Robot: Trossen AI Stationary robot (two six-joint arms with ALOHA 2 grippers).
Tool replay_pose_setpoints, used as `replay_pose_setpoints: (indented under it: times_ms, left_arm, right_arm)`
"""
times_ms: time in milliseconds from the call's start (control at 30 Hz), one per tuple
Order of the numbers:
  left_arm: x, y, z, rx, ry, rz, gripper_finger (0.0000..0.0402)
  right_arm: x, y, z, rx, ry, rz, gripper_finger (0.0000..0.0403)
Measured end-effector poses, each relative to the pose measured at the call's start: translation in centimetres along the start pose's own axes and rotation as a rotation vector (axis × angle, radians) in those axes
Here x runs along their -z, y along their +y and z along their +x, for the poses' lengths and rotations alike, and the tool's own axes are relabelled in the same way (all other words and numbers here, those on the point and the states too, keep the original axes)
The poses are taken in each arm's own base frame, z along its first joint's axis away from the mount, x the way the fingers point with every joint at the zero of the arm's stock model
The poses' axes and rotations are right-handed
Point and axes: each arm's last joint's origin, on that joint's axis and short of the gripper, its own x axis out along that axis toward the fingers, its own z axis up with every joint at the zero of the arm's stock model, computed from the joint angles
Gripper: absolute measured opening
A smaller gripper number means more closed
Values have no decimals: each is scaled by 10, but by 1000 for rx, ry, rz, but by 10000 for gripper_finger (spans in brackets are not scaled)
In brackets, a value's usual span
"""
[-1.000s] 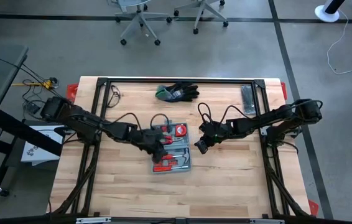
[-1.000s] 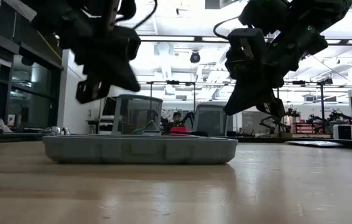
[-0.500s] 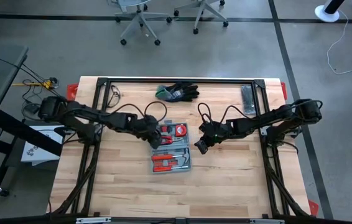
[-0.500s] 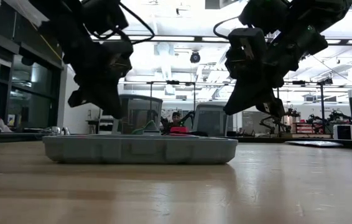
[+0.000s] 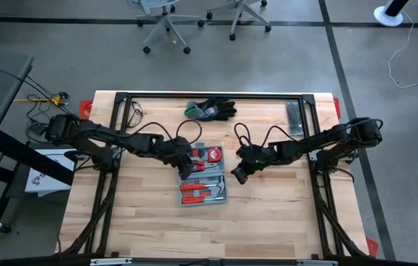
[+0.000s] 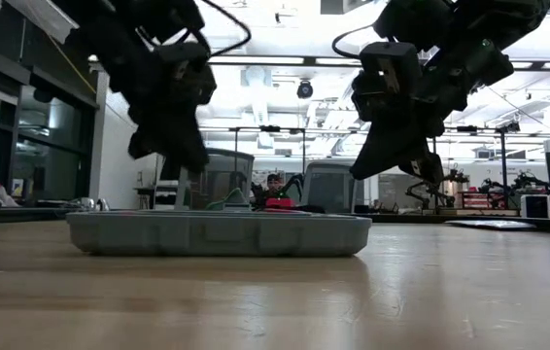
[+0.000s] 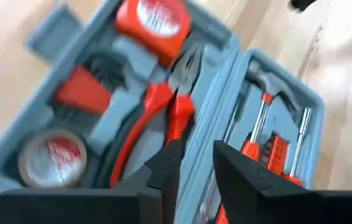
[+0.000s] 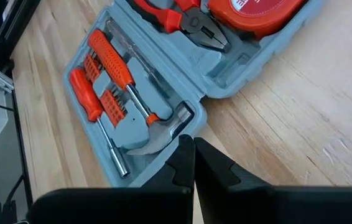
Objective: Prefit tool cases
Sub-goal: Remove the pliers from the gray tool case
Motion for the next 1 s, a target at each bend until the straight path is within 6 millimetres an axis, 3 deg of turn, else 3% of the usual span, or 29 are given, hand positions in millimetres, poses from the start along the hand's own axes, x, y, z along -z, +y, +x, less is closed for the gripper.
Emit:
replay_pose_setpoints:
  times_ms: [267,433,533,667,800,1000]
  left_arm:
    - [-15,-3,-12,-190,-28,245,143]
    - [-22,4,-21,-248,65,237,145]
    - [-19,13,-24,-229,182,172,145]
    - [-9,20,-18,-156,261,238,142]
    - [-5,26,-12,-137,243,326,139]
    - [-16,26,-8,-103,118,410,138]
  right_arm:
    - [0,0,0,6,-7,0,0]
    - [-1,0,0,6,-11,20,0]
    - [-2,0,0,-2,-20,35,0]
    - [-6,-3,0,24,-54,73,0]
    - [-12,-4,-1,20,-119,115,0]
    - [-25,-6,-3,58,-279,113,0]
